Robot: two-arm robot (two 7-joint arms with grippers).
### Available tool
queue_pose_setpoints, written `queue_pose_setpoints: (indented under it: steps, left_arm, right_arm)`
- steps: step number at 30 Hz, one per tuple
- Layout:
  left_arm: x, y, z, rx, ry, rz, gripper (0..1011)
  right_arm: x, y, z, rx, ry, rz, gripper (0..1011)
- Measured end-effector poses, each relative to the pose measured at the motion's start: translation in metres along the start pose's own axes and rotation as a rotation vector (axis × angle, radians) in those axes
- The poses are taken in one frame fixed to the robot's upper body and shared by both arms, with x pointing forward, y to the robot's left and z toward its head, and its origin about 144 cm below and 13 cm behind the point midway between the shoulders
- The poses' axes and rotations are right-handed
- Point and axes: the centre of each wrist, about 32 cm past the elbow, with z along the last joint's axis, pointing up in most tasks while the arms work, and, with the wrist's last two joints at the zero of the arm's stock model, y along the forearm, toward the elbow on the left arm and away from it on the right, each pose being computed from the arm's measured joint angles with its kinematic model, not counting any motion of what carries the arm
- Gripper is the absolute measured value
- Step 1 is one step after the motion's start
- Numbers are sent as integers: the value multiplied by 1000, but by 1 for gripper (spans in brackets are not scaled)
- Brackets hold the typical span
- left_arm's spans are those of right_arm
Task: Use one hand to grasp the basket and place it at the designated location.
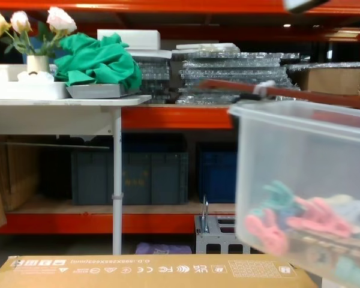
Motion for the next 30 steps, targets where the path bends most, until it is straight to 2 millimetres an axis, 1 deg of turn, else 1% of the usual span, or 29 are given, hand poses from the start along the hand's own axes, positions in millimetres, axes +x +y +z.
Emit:
queue_pose_setpoints:
  steps: [5,6,7,12,13,18,19,23,30]
  left_arm:
    - [0,0,0,0,-1,0,0]
    - [0,0,0,0,-1,0,0]
    - [0,0,0,0,0,0,0]
    - [0,0,0,0,0,0,0]
    - [0,0,0,0,0,0,0]
    - [0,0,0,0,0,0,0]
    - [0,0,0,0,0,0,0]
    - [0,0,0,0,-1,0,0]
    - [0,0,0,0,0,0,0]
  right_arm:
    - [-12,-2,-4,-6,42,-8,1]
    - [-17,-3,-6,-8,61,-12,1]
    - [-17,-3,-6,-8,61,-12,1]
    - [-37,-6,-12,-18,134,-23,1]
    - [-43,-7,-14,-24,159,-26,1]
    - [-58,-9,-19,-34,215,-33,1]
    - [-63,-10,-21,-39,237,-36,1]
    - [-75,-11,-25,-49,279,-40,1]
    - [-87,-12,-31,-56,329,-45,1]
